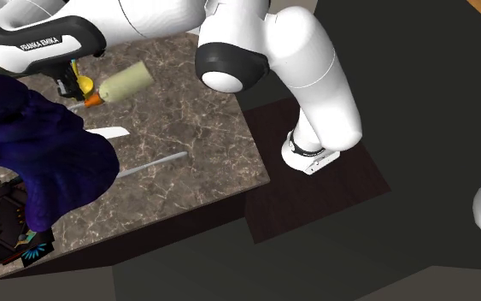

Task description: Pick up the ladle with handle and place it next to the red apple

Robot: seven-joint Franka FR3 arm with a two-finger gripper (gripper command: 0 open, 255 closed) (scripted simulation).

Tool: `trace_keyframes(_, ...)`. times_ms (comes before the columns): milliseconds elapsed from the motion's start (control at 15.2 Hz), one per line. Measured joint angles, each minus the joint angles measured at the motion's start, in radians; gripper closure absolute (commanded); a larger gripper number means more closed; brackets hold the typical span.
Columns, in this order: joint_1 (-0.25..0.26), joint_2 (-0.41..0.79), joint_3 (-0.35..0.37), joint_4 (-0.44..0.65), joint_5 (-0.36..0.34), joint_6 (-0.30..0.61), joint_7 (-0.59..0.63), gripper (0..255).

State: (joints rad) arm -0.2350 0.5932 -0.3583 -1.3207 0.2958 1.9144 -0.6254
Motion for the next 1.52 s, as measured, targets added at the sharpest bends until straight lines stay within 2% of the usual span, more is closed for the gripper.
trace_keyframes(198,0.004,0.002,0.002,-0.033,0.005,0.042,-0.007,255)
trace_keyframes(594,0.002,0.006,0.002,-0.039,0.007,0.054,-0.011,255)
trace_keyframes(660,0.002,0.005,0.002,-0.040,0.007,0.055,-0.011,0)
trace_keyframes(1056,0.002,0.013,0.003,-0.045,0.007,0.051,-0.009,0)
trace_keyframes(1518,-0.007,-0.021,-0.007,0.027,-0.008,-0.052,0.001,0)
